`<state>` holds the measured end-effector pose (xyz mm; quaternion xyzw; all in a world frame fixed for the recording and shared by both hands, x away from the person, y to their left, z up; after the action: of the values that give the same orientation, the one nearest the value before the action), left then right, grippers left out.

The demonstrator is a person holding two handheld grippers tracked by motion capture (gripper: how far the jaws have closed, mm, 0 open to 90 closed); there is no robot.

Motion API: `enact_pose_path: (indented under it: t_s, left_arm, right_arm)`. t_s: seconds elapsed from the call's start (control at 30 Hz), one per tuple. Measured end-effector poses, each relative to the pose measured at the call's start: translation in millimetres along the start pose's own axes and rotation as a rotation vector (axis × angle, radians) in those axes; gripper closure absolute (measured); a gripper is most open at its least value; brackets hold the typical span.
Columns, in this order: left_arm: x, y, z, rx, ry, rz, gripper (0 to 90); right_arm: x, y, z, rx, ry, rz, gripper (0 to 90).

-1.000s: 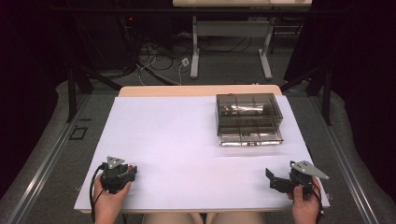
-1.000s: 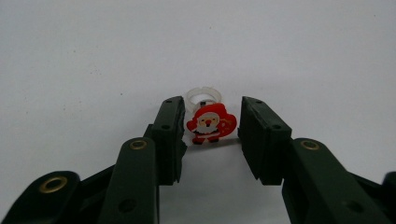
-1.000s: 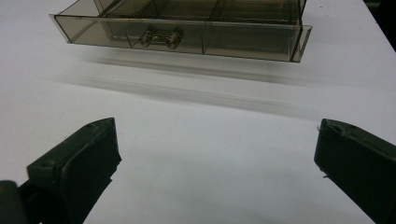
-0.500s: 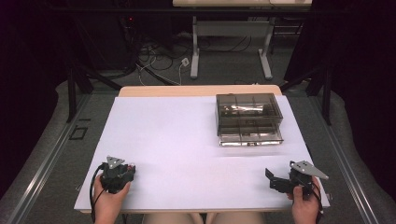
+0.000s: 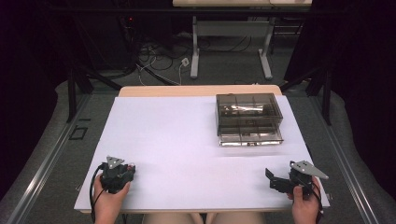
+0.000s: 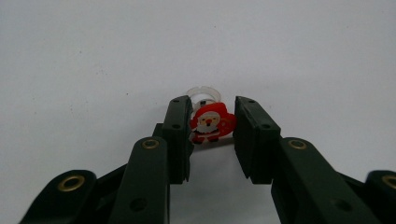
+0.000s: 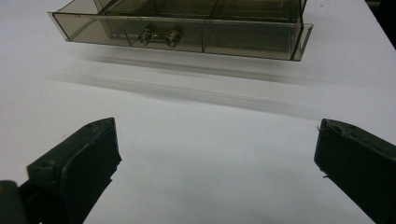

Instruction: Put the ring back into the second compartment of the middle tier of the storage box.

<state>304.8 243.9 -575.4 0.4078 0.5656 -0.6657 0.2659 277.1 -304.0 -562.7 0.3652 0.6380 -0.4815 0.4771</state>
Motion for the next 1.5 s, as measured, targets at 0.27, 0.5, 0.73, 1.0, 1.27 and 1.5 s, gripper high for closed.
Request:
enact_pose_path:
  t_s: [0.27, 0.5, 0.73, 1.0, 1.27, 1.5]
  left_arm:
    - [-0.7, -0.9, -0.6, 0.008, -0.010, 0.007, 67.4]
    - [-1.8, -3.0, -0.5, 0.011, -0.018, 0.023, 67.5]
    - [-3.2, -5.1, -0.7, 0.014, -0.015, 0.042, 67.5]
    - [-4.7, -7.3, -0.6, 0.012, -0.012, 0.062, 67.5]
    - [-6.2, -10.0, -0.8, 0.012, -0.020, 0.088, 67.6]
    - [-7.3, -12.4, -1.0, 0.014, -0.030, 0.108, 67.5]
  right_arm:
    - [0.0, 0.0, 0.0, 0.000, 0.001, -0.002, 0.0]
    - [0.0, 0.2, 0.9, -0.001, -0.006, 0.003, 0.0]
    - [0.1, 0.1, 0.2, -0.001, 0.000, -0.002, 0.0]
    - [0.4, 0.5, 0.5, 0.000, 0.000, -0.006, 0.0]
    - [0.5, -0.3, 0.9, 0.003, 0.001, -0.025, 0.0]
    - [0.7, -0.4, 1.5, 0.002, -0.001, -0.026, 0.0]
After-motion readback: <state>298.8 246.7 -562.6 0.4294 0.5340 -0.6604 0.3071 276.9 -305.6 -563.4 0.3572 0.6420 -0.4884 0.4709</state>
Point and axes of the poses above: each handheld gripper's, and its own axes: y roughly forward along the jaws, x roughly out of its underside, z roughly to its right, the point moved 2 cm from there along y, roughly forward along the jaws, and after that the axes turned 13 degrees about z, right-handed, at the moved point
